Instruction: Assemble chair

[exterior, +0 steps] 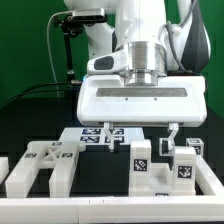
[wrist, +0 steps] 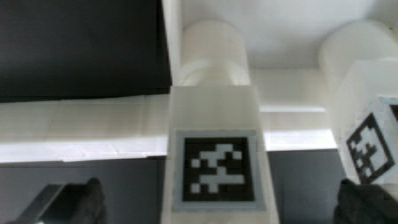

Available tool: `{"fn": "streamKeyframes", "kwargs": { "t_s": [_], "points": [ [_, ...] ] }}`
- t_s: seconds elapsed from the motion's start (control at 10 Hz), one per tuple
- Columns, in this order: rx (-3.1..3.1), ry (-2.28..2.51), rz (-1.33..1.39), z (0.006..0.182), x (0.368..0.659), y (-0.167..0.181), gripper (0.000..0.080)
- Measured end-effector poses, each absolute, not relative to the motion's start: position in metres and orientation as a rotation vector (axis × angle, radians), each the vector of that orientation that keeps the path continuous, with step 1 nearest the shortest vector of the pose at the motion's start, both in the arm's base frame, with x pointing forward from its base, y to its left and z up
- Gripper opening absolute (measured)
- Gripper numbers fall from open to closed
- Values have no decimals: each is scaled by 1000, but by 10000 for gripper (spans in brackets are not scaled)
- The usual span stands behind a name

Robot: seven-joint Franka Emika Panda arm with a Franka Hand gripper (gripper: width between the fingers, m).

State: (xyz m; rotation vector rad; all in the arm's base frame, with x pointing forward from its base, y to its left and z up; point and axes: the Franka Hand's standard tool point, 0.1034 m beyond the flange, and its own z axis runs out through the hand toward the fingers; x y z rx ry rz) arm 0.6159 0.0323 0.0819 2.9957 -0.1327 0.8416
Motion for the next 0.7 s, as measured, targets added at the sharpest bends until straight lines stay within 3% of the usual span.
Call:
{"fn": "streamKeyframes", "kwargs": {
  "t_s": [0.2,0.3,0.5,0.7],
  "points": [
    [3048,-153,759,100,624,35,649],
    [3097,-170,617,90,621,35,649],
    [3191,-228,322,97,631,40,649],
    [3215,-233,130,86,628,37,649]
  ]
}}
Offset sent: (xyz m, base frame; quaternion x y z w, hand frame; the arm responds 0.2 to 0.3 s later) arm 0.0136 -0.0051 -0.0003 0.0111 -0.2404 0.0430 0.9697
